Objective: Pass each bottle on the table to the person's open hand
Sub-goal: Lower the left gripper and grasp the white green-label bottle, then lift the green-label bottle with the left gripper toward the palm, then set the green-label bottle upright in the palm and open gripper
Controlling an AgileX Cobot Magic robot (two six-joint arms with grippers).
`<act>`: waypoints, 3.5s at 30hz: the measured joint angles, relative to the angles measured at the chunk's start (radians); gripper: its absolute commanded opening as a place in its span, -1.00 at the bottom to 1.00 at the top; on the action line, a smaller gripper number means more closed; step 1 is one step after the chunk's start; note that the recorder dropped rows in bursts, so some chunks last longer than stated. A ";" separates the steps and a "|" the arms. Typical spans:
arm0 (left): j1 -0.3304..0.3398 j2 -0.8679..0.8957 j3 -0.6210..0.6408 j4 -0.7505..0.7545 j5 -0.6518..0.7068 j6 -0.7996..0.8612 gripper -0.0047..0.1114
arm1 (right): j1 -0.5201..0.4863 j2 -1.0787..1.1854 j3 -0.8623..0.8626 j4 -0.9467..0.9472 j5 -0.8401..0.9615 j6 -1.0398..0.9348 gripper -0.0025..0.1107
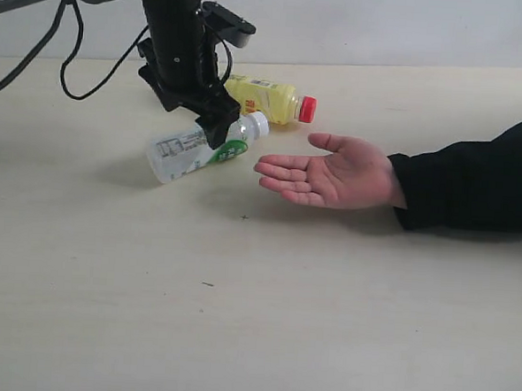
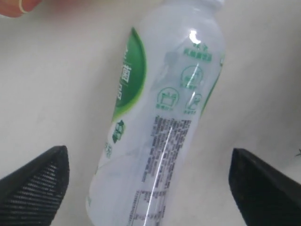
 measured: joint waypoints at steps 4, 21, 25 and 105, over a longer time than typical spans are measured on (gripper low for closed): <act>0.000 0.026 0.000 -0.005 -0.004 0.029 0.59 | 0.000 0.000 0.000 0.000 0.000 0.000 -0.96; 0.000 0.100 0.000 -0.041 -0.079 0.097 0.50 | 0.000 0.000 0.000 0.000 0.000 0.000 -0.96; 0.000 0.108 0.000 -0.041 -0.079 0.109 0.10 | 0.000 0.000 0.000 0.000 0.000 0.000 -0.96; -0.244 -0.071 0.000 -0.372 -0.150 -0.689 -0.92 | 0.000 0.000 0.000 0.000 0.000 0.000 -0.96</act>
